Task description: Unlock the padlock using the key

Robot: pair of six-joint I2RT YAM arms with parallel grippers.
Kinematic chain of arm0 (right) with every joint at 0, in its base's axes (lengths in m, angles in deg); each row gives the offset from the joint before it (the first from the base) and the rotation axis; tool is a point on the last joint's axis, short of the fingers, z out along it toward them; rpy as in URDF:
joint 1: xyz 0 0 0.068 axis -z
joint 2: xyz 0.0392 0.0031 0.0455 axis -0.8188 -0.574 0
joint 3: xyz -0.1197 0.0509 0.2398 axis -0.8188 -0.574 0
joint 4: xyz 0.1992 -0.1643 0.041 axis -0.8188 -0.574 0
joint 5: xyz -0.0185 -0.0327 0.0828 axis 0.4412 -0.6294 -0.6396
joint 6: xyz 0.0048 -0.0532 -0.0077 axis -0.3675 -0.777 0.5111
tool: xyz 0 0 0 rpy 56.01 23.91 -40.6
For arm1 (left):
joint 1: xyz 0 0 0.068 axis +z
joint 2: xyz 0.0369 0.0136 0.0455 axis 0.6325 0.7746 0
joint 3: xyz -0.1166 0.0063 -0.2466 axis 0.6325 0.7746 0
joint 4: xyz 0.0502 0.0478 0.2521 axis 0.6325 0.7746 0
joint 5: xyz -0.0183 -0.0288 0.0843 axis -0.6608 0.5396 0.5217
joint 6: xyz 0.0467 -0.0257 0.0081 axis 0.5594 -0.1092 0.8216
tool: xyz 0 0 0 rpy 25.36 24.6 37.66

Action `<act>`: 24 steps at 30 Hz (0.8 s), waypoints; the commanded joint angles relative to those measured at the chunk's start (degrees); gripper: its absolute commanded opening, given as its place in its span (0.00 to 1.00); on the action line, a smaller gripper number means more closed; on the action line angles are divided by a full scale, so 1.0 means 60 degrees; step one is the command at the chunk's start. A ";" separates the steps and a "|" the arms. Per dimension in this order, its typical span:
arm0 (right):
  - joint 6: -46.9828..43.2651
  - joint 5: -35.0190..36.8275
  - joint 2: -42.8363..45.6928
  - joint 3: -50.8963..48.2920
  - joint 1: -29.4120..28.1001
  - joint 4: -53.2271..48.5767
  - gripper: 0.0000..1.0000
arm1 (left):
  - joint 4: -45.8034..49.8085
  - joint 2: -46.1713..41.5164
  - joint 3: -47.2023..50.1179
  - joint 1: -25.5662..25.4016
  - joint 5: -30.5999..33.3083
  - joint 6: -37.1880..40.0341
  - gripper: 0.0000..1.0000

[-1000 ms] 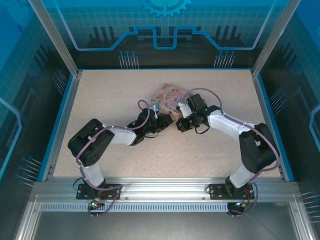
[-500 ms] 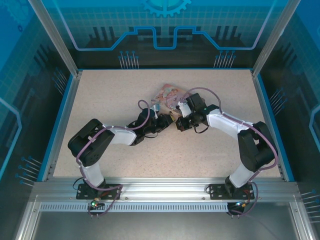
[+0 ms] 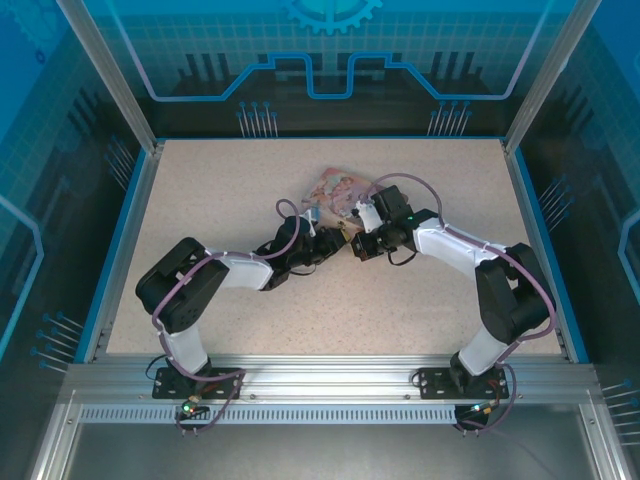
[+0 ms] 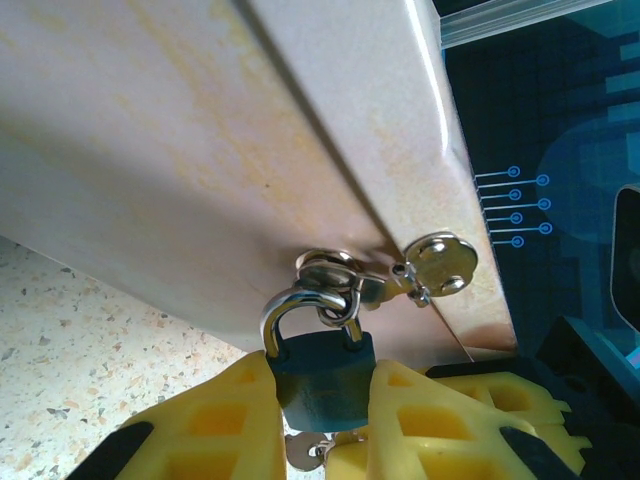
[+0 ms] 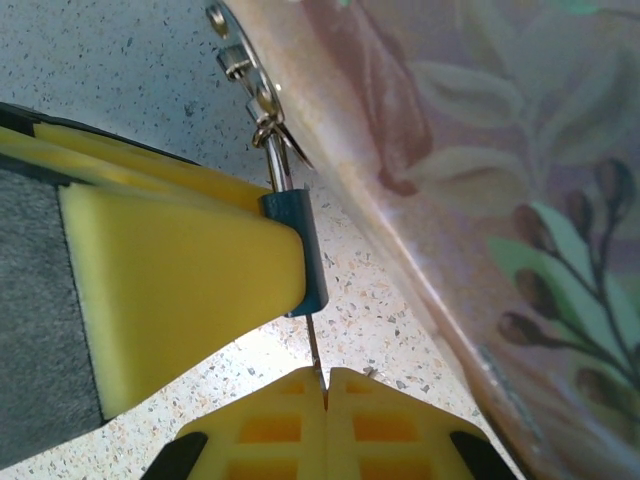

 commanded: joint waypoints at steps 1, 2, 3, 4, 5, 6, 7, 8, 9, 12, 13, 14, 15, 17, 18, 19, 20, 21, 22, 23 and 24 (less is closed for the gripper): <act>-0.0123 0.0192 0.0131 0.0169 -0.0101 0.0379 0.00 | -0.0357 -0.0296 -0.0373 -0.0129 -0.0262 -0.0036 0.21; -0.0140 0.0218 0.0142 0.0155 -0.0110 0.0451 0.00 | -0.0334 -0.0305 -0.0378 -0.0130 -0.0262 -0.0032 0.21; -0.0155 0.0238 0.0157 0.0126 -0.0116 0.0542 0.00 | -0.0308 -0.0305 -0.0395 -0.0151 -0.0276 -0.0037 0.21; -0.0192 0.0250 0.0186 0.0097 -0.0103 0.0652 0.00 | -0.0318 -0.0305 -0.0404 -0.0142 -0.0277 -0.0044 0.21; -0.0218 0.0276 0.0211 0.0082 -0.0117 0.0709 0.00 | -0.0306 -0.0304 -0.0412 -0.0160 -0.0277 -0.0037 0.20; -0.0256 0.0307 0.0244 0.0069 -0.0117 0.0774 0.00 | -0.0275 -0.0289 -0.0417 -0.0156 -0.0277 -0.0038 0.20; -0.0312 0.0284 0.0297 0.0054 -0.0116 0.0865 0.00 | -0.0271 -0.0282 -0.0406 -0.0156 -0.0277 -0.0041 0.21; -0.0317 0.0272 0.0334 0.0027 -0.0110 0.0967 0.00 | -0.0263 -0.0270 -0.0400 -0.0162 -0.0255 -0.0045 0.21; -0.0343 0.0192 0.0407 -0.0017 -0.0103 0.1104 0.00 | -0.0260 -0.0253 -0.0401 -0.0165 -0.0275 -0.0045 0.21; -0.0364 0.0006 0.0644 -0.0261 -0.0094 0.1608 0.00 | -0.0325 -0.0197 -0.0385 -0.0157 -0.0277 -0.0122 0.20; -0.0362 -0.0097 0.0745 -0.0405 -0.0088 0.1848 0.00 | -0.0339 -0.0194 -0.0386 -0.0157 -0.0258 -0.0138 0.20; -0.0353 -0.0171 0.0820 -0.0512 -0.0074 0.2042 0.00 | -0.0348 -0.0188 -0.0385 -0.0163 -0.0261 -0.0144 0.20; -0.0357 -0.0271 0.0908 -0.0637 -0.0060 0.2276 0.00 | -0.0345 -0.0184 -0.0385 -0.0164 -0.0259 -0.0158 0.20; -0.0333 -0.0416 0.1064 -0.0922 -0.0008 0.2703 0.00 | -0.0344 -0.0202 -0.0385 -0.0162 -0.0263 -0.0161 0.20; -0.0304 -0.0499 0.1122 -0.1053 0.0025 0.2909 0.00 | -0.0347 -0.0195 -0.0387 -0.0165 -0.0260 -0.0162 0.20; -0.0270 -0.0630 0.1167 -0.1154 0.0084 0.3117 0.00 | -0.0360 -0.0197 -0.0383 -0.0169 -0.0258 -0.0167 0.20; -0.0228 -0.0723 0.1171 -0.1244 0.0120 0.3270 0.01 | -0.0362 -0.0197 -0.0379 -0.0179 -0.0257 -0.0170 0.20; -0.0200 -0.0878 0.1171 -0.1340 0.0159 0.3492 0.01 | -0.0368 -0.0192 -0.0385 -0.0174 -0.0276 -0.0187 0.20; -0.0153 -0.1059 0.1171 -0.1458 0.0197 0.3752 0.02 | -0.0388 -0.0181 -0.0373 -0.0176 -0.0276 -0.0198 0.20; -0.0094 -0.1133 0.1171 -0.1570 0.0219 0.3956 0.03 | -0.0384 -0.0181 -0.0376 -0.0172 -0.0263 -0.0206 0.20; -0.0027 -0.1307 0.1171 -0.1658 0.0273 0.4131 0.06 | -0.0383 -0.0177 -0.0373 -0.0176 -0.0251 -0.0196 0.20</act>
